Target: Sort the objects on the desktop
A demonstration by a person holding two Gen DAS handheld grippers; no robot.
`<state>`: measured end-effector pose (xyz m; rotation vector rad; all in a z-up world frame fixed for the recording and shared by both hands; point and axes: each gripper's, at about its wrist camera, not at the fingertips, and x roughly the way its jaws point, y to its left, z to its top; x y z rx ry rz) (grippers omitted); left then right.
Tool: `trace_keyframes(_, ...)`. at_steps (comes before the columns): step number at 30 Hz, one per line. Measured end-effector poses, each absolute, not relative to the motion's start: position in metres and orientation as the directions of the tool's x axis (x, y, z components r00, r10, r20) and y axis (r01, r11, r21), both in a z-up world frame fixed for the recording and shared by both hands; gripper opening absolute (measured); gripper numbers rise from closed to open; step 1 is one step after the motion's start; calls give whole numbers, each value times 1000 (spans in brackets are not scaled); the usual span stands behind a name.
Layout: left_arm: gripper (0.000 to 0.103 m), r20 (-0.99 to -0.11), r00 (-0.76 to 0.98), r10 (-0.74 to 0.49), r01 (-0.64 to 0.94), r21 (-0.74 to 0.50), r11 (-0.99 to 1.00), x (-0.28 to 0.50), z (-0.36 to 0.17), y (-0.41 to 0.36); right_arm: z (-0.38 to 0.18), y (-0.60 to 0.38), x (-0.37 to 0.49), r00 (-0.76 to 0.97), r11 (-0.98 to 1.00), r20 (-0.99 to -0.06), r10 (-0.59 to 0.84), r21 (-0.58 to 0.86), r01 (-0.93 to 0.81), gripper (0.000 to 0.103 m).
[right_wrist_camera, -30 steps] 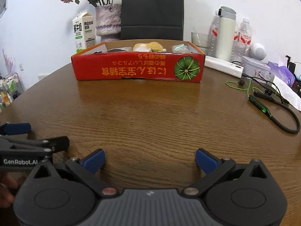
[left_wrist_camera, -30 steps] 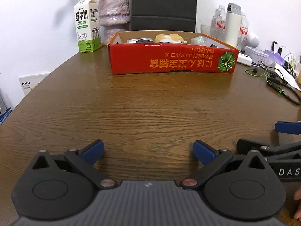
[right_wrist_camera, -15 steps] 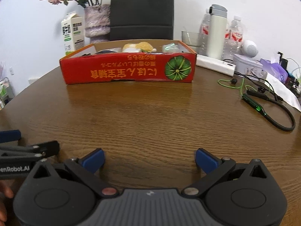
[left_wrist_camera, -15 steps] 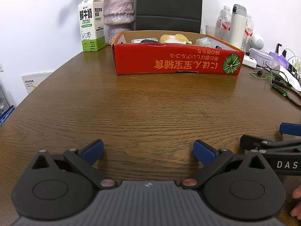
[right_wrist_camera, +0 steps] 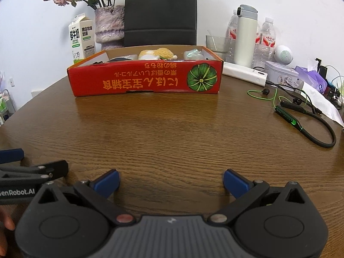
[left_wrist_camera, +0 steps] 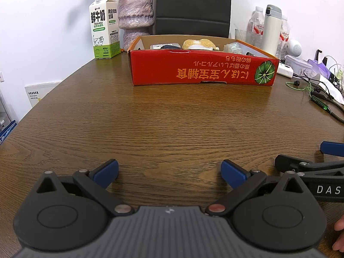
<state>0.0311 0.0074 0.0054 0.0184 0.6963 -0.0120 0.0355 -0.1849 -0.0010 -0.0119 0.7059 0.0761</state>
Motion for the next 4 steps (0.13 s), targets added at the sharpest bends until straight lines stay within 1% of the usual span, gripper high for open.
trace_keyframes(4, 103, -642, 767, -5, 17, 13, 1000, 31, 5, 7, -1, -185, 35, 758, 997, -648, 66, 15, -74, 103)
